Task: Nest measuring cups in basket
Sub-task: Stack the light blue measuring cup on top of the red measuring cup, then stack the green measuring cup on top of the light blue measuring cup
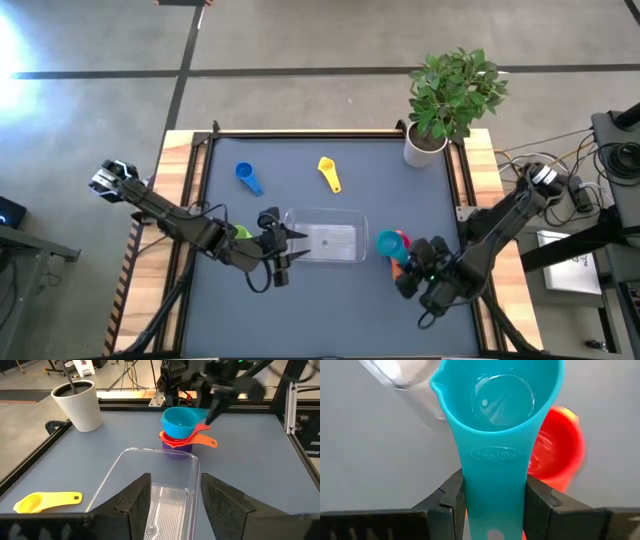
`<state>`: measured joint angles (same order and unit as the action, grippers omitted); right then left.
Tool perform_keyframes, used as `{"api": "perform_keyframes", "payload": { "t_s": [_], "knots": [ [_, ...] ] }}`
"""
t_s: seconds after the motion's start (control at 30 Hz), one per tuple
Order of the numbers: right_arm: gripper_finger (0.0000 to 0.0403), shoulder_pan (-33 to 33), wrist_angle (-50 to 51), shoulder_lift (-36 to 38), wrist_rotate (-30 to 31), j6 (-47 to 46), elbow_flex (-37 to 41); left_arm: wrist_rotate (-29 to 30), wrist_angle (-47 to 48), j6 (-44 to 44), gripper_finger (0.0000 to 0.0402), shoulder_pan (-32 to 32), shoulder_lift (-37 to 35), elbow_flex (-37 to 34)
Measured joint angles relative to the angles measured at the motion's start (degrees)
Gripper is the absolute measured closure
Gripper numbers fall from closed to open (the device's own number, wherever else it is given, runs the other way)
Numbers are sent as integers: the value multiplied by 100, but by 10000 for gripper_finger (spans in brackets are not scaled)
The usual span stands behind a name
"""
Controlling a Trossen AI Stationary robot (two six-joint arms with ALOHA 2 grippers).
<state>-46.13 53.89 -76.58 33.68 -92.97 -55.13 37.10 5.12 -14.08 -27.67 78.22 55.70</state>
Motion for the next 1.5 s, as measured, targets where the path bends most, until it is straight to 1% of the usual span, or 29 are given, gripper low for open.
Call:
{"api": "perform_keyframes", "payload": {
  "t_s": [0.1,0.23,0.33,0.43,0.5,0.67,0.77,0.87,0.9,0.97,1.03,1.1,1.13,1.17,1.27,1.33,1.4,1.43,1.5],
  "knots": [
    [279,-13,-22,372,-100,-375,432,-1,-6,21,247,12,2,0],
    [279,-11,-160,718,-266,-608,865,-2,-6,109,247,34,2,0],
    [279,-9,-440,865,-403,-533,1068,0,-6,117,247,66,2,0],
    [276,-11,-594,864,-410,-373,1116,2,-8,137,247,108,2,0],
    [256,-11,-599,854,-410,-343,1116,2,-8,139,247,134,2,0],
    [188,-11,-599,833,-412,-317,1116,2,-8,139,247,165,2,0],
    [163,-11,-588,833,-425,-252,1084,2,-4,179,247,170,2,0],
    [146,-11,-587,834,-460,-70,988,-1,145,220,247,170,-30,0],
    [143,-11,-580,838,-463,5,943,-2,286,235,247,170,-70,5],
    [141,-12,-581,844,-399,245,822,21,879,190,247,194,-167,125],
    [140,-13,-589,844,-122,587,704,393,1692,-233,247,279,-268,339],
    [139,-24,-663,835,298,1005,632,808,2731,-781,247,436,-370,579],
    [139,-24,-685,831,473,1168,600,819,3197,-999,247,549,-403,700],
    [140,-24,-691,827,644,1337,584,675,3704,-1186,247,679,-420,812],
    [145,-24,-764,841,924,1771,572,-262,4754,-1527,253,1121,-422,952],
    [149,-37,-790,869,1063,2142,572,-892,5070,-1566,260,1433,-423,911],
    [154,-37,-791,887,1265,2515,572,-1379,5285,-1562,267,1728,-422,774],
    [156,-37,-792,887,1351,2608,572,-1566,5408,-1565,270,1870,-420,680],
    [159,-37,-791,904,1462,2807,568,-1760,5552,-1566,275,2134,-434,478]
  ]
}}
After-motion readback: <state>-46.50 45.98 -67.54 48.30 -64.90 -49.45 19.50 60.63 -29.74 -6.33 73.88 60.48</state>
